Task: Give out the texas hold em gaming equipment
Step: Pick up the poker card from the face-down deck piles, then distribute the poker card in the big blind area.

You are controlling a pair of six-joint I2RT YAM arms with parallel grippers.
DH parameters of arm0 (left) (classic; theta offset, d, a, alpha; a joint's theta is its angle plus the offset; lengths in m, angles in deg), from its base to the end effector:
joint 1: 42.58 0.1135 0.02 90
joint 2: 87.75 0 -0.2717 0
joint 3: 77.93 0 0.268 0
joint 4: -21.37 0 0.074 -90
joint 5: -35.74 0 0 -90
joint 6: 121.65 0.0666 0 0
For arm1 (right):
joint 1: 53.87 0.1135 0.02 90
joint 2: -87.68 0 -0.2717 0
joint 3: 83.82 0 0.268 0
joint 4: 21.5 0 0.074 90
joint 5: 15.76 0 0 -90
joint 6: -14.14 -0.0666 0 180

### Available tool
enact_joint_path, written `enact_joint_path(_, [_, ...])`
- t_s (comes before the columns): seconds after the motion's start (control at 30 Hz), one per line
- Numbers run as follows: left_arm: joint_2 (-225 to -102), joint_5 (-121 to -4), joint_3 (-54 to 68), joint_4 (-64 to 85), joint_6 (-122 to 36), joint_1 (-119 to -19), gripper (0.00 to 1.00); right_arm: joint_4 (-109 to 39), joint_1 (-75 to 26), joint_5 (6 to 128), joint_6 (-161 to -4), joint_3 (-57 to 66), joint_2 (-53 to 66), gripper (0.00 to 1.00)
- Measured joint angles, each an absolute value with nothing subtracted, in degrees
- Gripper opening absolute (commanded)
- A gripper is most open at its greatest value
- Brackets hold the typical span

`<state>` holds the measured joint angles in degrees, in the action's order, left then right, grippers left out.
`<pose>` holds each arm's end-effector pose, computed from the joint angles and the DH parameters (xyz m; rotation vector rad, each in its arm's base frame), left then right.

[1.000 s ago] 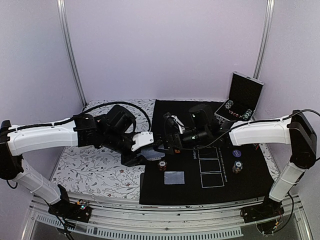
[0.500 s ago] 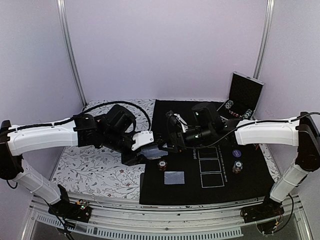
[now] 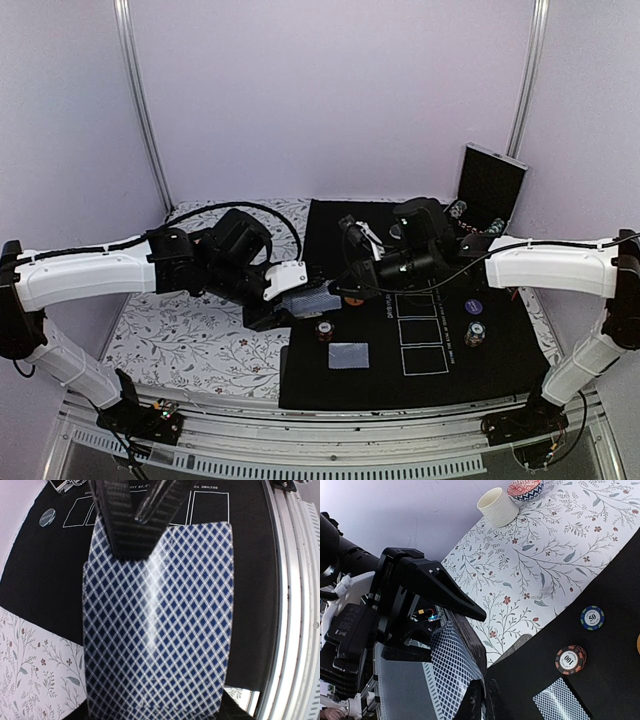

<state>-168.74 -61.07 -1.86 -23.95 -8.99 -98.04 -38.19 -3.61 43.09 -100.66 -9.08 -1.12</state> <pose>0.1829 -0.2797 0.2511 1.6040 1.8918 -0.3947 0.2208 0.3195 0.2531 -0.8614 2.1605 1.3036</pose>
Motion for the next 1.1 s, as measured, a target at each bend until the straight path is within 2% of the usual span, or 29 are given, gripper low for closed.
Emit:
enact_joint_path(0.7, [-168.76, -61.05, -1.97, -23.84, -8.95, -98.04, 0.55, -48.31, -4.01, 47.57, -100.57, -6.48, 6.75, 0.03])
enact_joint_path(0.97, [-168.76, -61.31, -2.16, -23.69, -8.73, -97.82, 0.55, -52.7, -13.8, 49.73, -103.04, -6.79, 16.98, 0.02])
enact_joint_path(1.1, [-168.78, -61.51, -2.16, -23.6, -8.75, -96.81, 0.55, -50.95, -15.74, 51.28, -104.66, -11.88, 18.9, 0.02])
